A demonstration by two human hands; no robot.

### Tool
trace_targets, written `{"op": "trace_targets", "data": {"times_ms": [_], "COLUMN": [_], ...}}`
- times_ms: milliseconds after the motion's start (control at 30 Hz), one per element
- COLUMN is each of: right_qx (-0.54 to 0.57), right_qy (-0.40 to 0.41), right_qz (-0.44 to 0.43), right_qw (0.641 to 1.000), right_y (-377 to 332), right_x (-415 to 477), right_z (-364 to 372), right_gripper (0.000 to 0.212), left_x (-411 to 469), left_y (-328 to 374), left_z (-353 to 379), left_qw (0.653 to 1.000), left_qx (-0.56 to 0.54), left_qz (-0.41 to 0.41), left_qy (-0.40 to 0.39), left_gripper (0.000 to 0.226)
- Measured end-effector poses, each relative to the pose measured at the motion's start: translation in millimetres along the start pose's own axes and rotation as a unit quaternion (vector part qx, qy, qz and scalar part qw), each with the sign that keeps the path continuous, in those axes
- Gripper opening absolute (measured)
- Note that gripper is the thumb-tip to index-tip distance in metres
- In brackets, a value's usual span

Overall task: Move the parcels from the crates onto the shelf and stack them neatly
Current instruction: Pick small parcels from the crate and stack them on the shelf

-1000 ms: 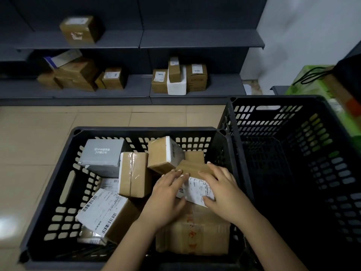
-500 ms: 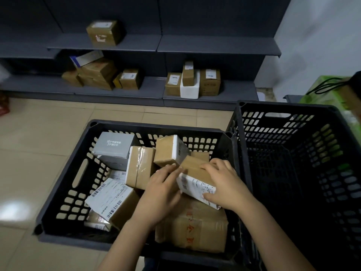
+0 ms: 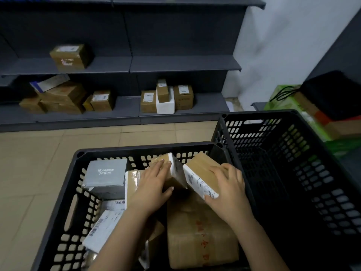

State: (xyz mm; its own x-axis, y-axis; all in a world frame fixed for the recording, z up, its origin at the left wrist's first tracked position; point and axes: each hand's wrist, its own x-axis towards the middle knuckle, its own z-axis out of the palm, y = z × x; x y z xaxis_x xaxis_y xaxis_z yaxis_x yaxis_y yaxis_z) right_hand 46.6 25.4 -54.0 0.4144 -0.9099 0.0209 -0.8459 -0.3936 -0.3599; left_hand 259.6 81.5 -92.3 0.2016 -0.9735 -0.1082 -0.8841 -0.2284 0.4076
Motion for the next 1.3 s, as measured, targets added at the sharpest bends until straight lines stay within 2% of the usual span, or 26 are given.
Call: {"op": "trace_targets", "data": {"times_ms": [267, 433, 633, 767, 933, 1300], "right_qx": [-0.018, -0.021, -0.016, -0.019, -0.01, 0.02], "right_qy": [0.061, 0.048, 0.045, 0.059, 0.085, 0.246], "right_qz": [0.094, 0.127, 0.143, 0.146, 0.147, 0.149], "right_qw": [0.994, 0.991, 0.989, 0.987, 0.985, 0.958], "right_y": [-31.5, -47.0, -56.0, -57.6, -59.6, -48.6], "right_x": [-17.7, -29.2, -34.4, -34.7, -41.1, -96.3], "right_z": [19.9, 22.3, 23.1, 24.0, 20.0, -32.0], "right_gripper": [0.072, 0.072, 0.07, 0.068, 0.067, 0.074], "left_x": [25.8, 30.8, 46.9, 45.1, 39.8, -22.8], "left_y": [-30.9, -44.4, -47.7, -45.9, -39.5, 17.4], "left_z": [6.0, 8.1, 4.4, 10.2, 6.4, -48.6], "left_qw": [0.988, 0.985, 0.984, 0.984, 0.983, 0.973], "left_qx": [0.056, 0.037, -0.01, 0.018, 0.047, -0.1], "left_qz": [0.115, 0.157, 0.163, 0.16, 0.159, 0.185], "left_qy": [-0.081, -0.062, -0.071, -0.071, -0.082, 0.096], "left_gripper": [0.083, 0.079, 0.092, 0.108, 0.1, 0.088]}}
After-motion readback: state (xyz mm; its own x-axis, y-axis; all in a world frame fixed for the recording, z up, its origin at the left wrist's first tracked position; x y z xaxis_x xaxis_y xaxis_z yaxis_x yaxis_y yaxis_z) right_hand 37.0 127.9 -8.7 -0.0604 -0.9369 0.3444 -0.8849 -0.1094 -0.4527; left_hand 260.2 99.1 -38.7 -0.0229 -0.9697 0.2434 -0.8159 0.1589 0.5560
